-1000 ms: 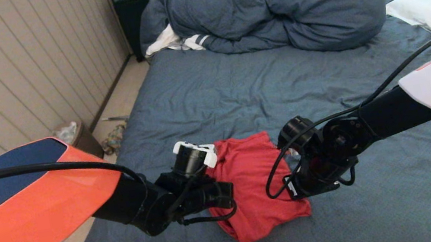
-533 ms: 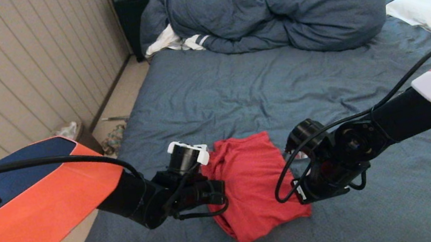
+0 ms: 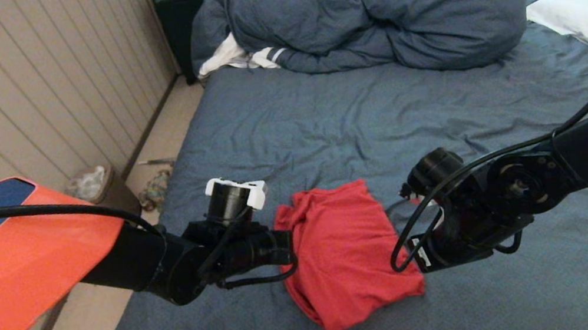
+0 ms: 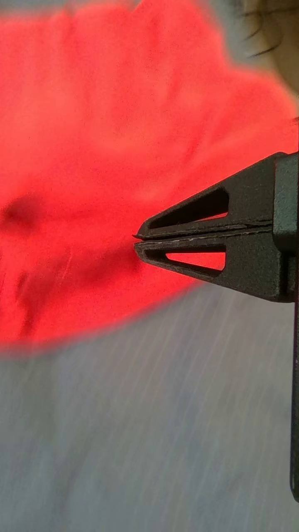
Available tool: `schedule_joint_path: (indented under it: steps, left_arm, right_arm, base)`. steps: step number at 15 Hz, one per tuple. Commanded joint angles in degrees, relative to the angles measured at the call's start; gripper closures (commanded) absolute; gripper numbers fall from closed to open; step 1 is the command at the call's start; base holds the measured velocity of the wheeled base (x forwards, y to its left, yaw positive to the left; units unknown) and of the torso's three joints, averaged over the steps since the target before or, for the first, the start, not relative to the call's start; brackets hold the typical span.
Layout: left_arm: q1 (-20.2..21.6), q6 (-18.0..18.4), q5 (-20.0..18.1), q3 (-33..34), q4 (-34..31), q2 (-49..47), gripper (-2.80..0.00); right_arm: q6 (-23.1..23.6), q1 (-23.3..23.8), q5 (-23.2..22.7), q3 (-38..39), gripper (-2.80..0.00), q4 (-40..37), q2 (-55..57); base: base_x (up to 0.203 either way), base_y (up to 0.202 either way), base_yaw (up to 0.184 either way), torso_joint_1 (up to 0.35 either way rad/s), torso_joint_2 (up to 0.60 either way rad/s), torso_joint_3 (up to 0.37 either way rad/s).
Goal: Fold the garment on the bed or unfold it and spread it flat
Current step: Fold the red T-shirt
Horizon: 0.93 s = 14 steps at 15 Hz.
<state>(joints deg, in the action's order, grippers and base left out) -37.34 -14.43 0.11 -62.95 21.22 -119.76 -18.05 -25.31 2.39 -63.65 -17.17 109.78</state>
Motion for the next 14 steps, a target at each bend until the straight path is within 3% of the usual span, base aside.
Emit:
schedule_joint_path:
  steps: [1, 6, 14]
  left_arm:
    - [-2.79, -0.22, 0.12, 1.38, 0.13, 2.27, 0.0]
    - [-12.49, -0.97, 2.56, 3.08, 0.52, -1.1, 0.0]
    - [-13.42, -1.51, 2.75, 5.03, 1.85, -5.21, 0.0]
  right_arm:
    - [-0.14, -0.52, -0.02, 0.03, 0.0, -0.06, -1.33]
    - [-0.31, -1.85, -0.34, -1.34, 0.0, 0.2, 2.76]
    - [-0.43, -3.69, -0.19, -2.24, 0.0, 1.7, 7.97]
  base:
    - [0.0, 0.0, 0.0, 0.0, 0.0, 0.0]
    - [0.0, 0.0, 0.0, 0.0, 0.0, 0.0]
    - [0.0, 0.0, 0.0, 0.0, 0.0, 0.0]
